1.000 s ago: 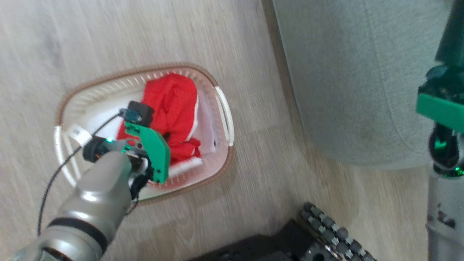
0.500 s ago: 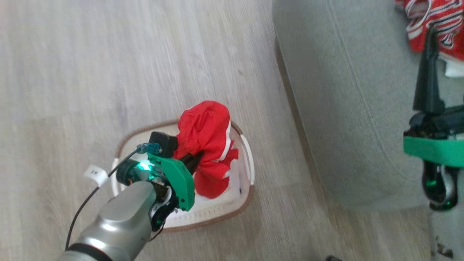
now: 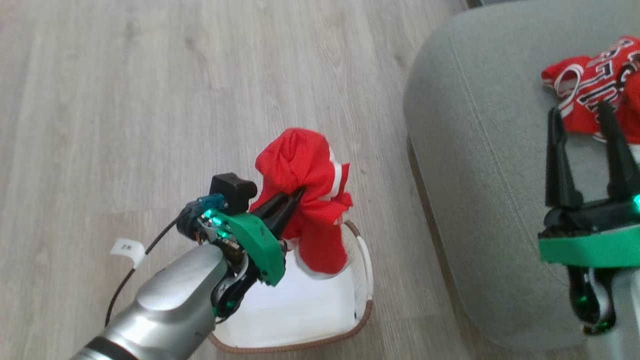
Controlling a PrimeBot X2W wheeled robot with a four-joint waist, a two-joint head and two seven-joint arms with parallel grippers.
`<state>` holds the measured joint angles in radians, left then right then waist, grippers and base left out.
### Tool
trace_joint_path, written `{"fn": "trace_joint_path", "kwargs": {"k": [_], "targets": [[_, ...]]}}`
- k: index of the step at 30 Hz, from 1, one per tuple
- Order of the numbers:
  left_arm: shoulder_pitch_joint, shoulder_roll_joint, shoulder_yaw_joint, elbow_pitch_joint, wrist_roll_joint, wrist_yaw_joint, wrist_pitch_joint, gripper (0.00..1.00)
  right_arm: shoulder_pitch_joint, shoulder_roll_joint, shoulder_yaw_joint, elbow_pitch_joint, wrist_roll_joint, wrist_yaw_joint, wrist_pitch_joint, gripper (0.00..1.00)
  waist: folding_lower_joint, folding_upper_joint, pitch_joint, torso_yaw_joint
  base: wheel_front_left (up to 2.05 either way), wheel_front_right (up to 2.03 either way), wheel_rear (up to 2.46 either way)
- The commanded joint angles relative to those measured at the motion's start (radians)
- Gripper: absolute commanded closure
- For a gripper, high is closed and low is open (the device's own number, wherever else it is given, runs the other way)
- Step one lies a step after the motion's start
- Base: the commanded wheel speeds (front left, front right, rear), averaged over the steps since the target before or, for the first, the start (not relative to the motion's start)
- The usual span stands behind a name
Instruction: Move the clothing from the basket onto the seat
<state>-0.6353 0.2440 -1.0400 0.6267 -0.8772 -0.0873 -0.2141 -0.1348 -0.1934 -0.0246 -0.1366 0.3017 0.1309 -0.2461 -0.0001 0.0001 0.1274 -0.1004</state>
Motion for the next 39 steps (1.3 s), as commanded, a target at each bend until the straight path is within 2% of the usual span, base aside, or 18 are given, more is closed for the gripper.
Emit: {"fn": "trace_joint_path", "kwargs": {"k": [1,9,19,30,33,39], "targets": [[-0.054,0.039,0.047,-0.068,0.016,0.016,-0.014,1.0,0.006,-0.01,0.025,-0.03,0.007,0.0,0.007,0.0,0.0001,-0.0001,-0.038,0.024,0.0,0.0,0.0],[-0.088,0.091,0.074,-0.284,0.017,0.079,0.033,1.0,0.066,-0.003,0.078,-0.018,0.015,0.0,0.018,0.0,0.0001,-0.0001,-0.091,0.048,0.0,0.0,0.0],[-0.156,0.122,0.09,-0.404,0.025,0.115,0.098,1.0,0.115,0.0,0.148,0.006,0.029,0.0,0.02,0.0,0.0001,-0.0001,-0.12,0.058,0.0,0.0,0.0],[-0.165,0.13,0.096,-0.475,0.028,0.148,0.11,1.0,0.106,-0.012,0.241,0.03,0.04,0.0,0.019,0.0,0.0001,-0.0001,-0.127,0.046,0.0,0.0,0.0],[-0.163,0.129,0.093,-0.48,0.026,0.148,0.111,1.0,0.096,-0.021,0.284,0.037,0.05,0.0,0.025,0.0,0.0001,-0.0001,-0.129,0.046,0.0,0.0,0.0],[-0.166,0.118,0.083,-0.486,0.024,0.146,0.115,1.0,0.004,-0.026,0.458,0.109,0.077,0.0,0.039,0.0,0.0001,-0.0001,-0.13,0.051,0.0,0.0,0.0]]}}
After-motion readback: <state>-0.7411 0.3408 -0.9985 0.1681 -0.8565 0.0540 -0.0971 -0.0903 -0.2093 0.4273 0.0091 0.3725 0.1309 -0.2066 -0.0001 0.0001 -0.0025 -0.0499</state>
